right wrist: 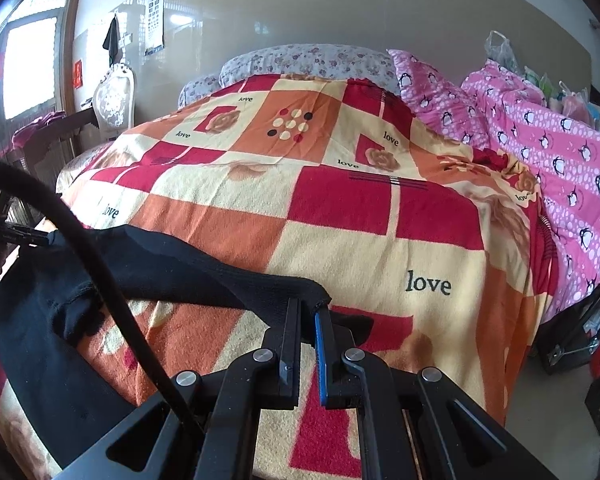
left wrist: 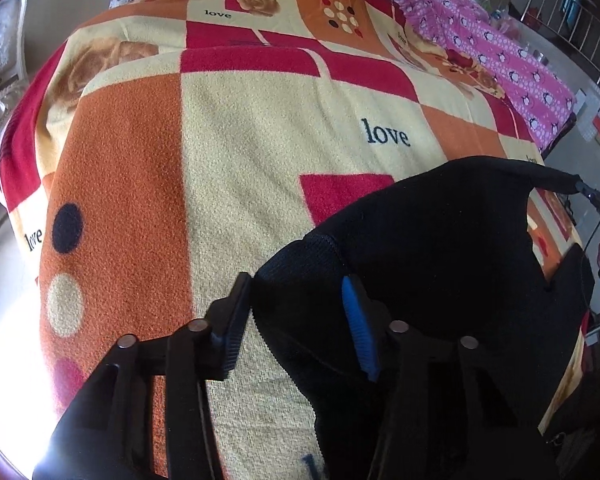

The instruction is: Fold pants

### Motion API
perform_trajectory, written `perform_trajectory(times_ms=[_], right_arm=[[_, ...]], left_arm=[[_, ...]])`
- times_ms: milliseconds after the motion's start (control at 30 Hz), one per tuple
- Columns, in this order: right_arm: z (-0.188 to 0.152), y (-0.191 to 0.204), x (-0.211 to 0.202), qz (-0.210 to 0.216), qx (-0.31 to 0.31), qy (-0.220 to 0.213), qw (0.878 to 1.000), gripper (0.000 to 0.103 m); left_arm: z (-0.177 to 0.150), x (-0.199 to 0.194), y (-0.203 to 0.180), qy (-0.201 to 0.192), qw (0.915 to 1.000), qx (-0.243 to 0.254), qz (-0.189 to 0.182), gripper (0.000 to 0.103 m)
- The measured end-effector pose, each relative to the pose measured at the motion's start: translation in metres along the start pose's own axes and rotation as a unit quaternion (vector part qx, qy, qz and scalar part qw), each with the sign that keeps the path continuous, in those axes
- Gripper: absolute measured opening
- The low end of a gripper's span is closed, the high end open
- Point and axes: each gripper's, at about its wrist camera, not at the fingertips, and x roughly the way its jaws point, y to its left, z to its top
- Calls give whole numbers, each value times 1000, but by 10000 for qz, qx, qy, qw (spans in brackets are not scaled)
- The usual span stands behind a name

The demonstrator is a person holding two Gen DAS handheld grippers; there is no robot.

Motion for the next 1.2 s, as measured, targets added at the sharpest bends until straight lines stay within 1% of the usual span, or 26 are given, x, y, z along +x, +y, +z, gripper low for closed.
perform_trajectory(times_ms=[33, 100, 133, 200, 233, 333, 400, 433, 600, 700, 767, 800, 833, 867, 900, 933, 1033, 1100, 1133, 1200], right_arm=[[0, 0, 0, -1, -7, 3, 10000, 5], [0, -1, 0, 0, 1, 12, 10000, 5], [0, -2, 0, -8, 4, 12, 10000, 5], [-1, -3, 0, -17, 24, 9, 10000, 5], [-1, -3, 0, -17, 24, 13, 10000, 5], [-2, -2, 3, -22, -1, 72, 10000, 5], [-3, -2, 3, -24, -26, 94, 9999, 5], [-3, -2, 3, -21, -33, 100, 9999, 5], [-5, -3, 3, -62, -37, 117, 9999, 5], [-5, -8, 2, -104, 30, 86, 9999, 5], [-6, -9, 3, -118, 38, 88, 9999, 5], [-6, -9, 3, -120, 37, 95, 9999, 5], [-7, -9, 4, -121, 32, 98, 9999, 5], [-7, -8, 4, -125, 23, 104, 9999, 5], [-8, -7, 5, -135, 15, 108, 9998, 5], [-8, -7, 5, -120, 29, 106, 9999, 5], [-10, -8, 4, -145, 48, 62, 9999, 5], [-9, -18, 3, -101, 309, 0, 9995, 5], [-8, -24, 3, -15, 490, -6, 9988, 5], [-6, -44, 3, 397, 1089, 26, 9933, 7]], left_arm=[[0, -3, 0, -63, 10000, 57, 17, 35], [3, -6, 1, -150, 9998, 108, 90, 35], [5, -6, 3, -155, 9996, 92, 197, 35], [11, 0, 11, -55, 9991, -53, 413, 35], [13, 5, 13, 47, 9990, -98, 427, 35], [12, 16, 11, 255, 9990, 37, 352, 36], [12, 16, 5, 178, 9991, 197, 343, 36], [11, 17, 2, 203, 9990, 250, 300, 36], [4, 11, -7, 324, 9985, 446, -62, 36], [4, 8, -9, 349, 9982, 483, -110, 36], [5, 7, -7, 264, 9989, 383, -17, 36], [5, 8, -6, 223, 9990, 368, 98, 32], [4, 9, -6, 203, 9988, 386, 200, 21], [3, 11, -8, 188, 9986, 418, 278, 16], [2, 11, -9, 149, 9983, 444, 353, 15], [1, 10, -11, 109, 9980, 477, 389, 10], [0, 9, -17, 84, 9966, 605, 552, 10], [-1, 8, -18, 97, 9961, 645, 601, 10], [-2, 8, -18, 88, 9957, 658, 645, 10], [-2, 10, -19, 52, 9952, 677, 707, 10]])
